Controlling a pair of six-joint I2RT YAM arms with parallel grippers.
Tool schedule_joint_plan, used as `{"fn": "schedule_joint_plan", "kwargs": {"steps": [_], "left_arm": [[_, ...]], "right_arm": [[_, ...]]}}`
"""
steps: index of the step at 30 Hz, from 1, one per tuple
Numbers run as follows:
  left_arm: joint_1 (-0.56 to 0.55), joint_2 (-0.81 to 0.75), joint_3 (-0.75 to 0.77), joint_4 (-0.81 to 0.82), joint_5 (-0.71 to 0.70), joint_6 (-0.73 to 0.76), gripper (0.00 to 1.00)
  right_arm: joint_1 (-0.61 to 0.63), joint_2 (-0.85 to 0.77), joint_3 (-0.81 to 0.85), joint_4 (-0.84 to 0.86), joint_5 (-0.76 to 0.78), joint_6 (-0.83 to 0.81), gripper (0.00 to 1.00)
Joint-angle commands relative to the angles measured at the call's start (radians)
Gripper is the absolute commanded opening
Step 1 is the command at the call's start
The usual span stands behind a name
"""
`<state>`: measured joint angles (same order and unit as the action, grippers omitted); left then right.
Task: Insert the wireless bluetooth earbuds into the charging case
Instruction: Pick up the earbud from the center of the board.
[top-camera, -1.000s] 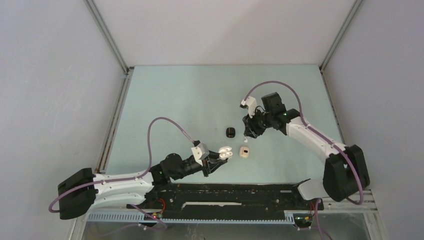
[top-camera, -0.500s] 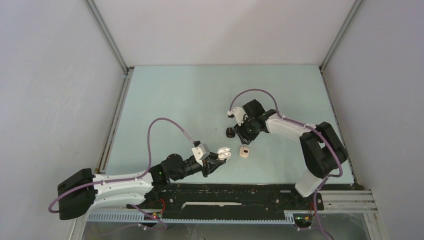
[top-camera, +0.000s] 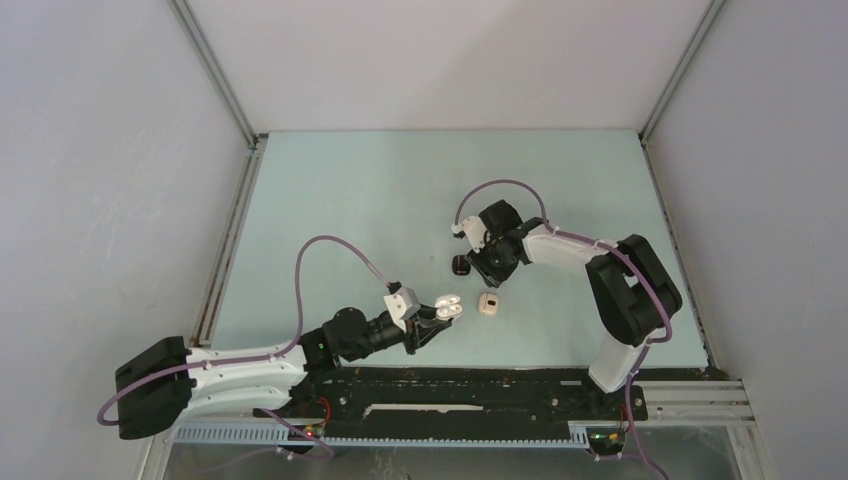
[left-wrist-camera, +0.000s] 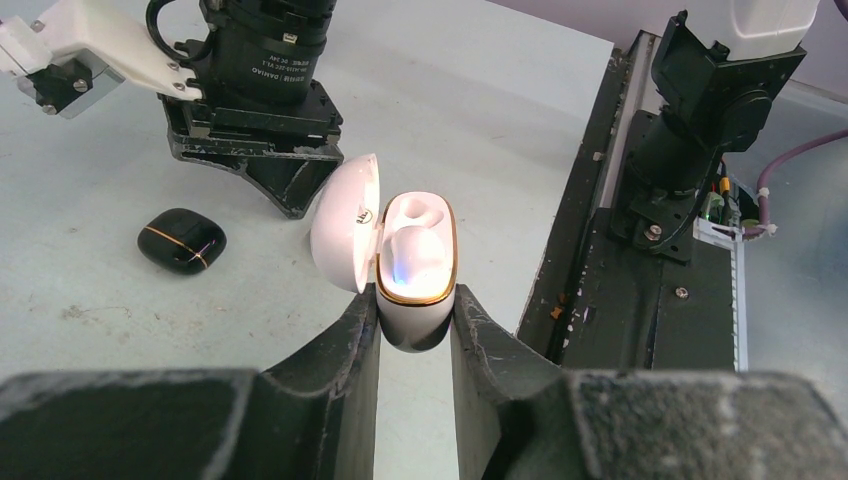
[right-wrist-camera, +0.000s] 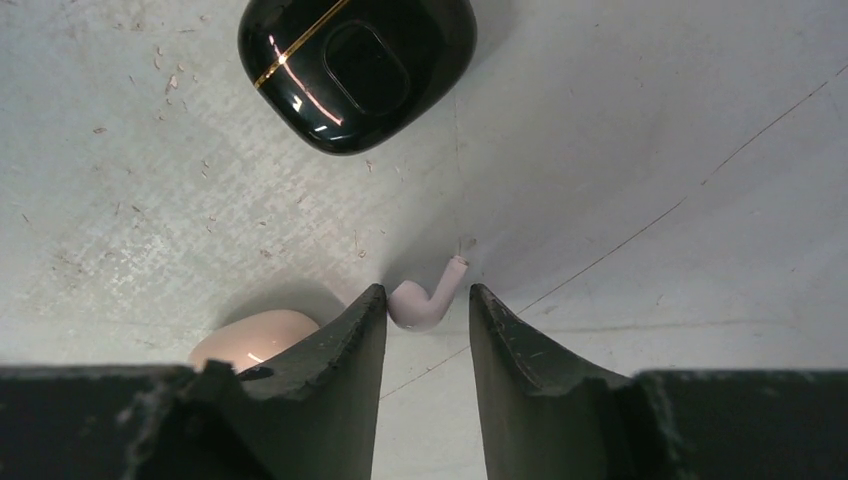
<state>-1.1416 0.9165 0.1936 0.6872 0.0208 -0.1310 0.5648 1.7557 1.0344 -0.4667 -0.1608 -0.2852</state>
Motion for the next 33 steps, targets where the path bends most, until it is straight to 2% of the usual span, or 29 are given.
{"fn": "schedule_joint_plan", "kwargs": {"steps": [1, 9, 13, 18, 24, 28, 33], "left_arm": [[-0.003, 0.003, 0.004, 0.031, -0.015, -0.001, 0.0], [-0.003, 0.008, -0.001, 0.031, -0.015, -0.002, 0.0], [-0.003, 0.0, -0.008, 0.03, -0.017, 0.005, 0.0], [-0.003, -0.02, -0.023, 0.013, -0.047, 0.034, 0.0], [-0.003, -0.009, -0.007, -0.055, -0.076, 0.107, 0.0], [-0.003, -0.005, 0.005, -0.094, -0.093, 0.165, 0.0], [-0.004, -0.019, 0.036, -0.174, -0.121, 0.234, 0.0]], "right_arm": [[-0.005, 0.01, 0.033, -0.007, -0.004, -0.015, 0.36], [-0.014, 0.01, 0.042, -0.033, -0.037, -0.02, 0.22], [-0.051, -0.031, 0.047, -0.093, -0.108, -0.017, 0.15], [-0.095, -0.143, 0.047, -0.209, -0.256, -0.032, 0.1], [-0.084, -0.299, 0.052, -0.328, -0.427, -0.088, 0.07], [-0.08, -0.304, 0.063, -0.409, -0.583, -0.122, 0.06], [-0.076, -0.219, 0.085, -0.568, -0.78, -0.224, 0.05]]}}
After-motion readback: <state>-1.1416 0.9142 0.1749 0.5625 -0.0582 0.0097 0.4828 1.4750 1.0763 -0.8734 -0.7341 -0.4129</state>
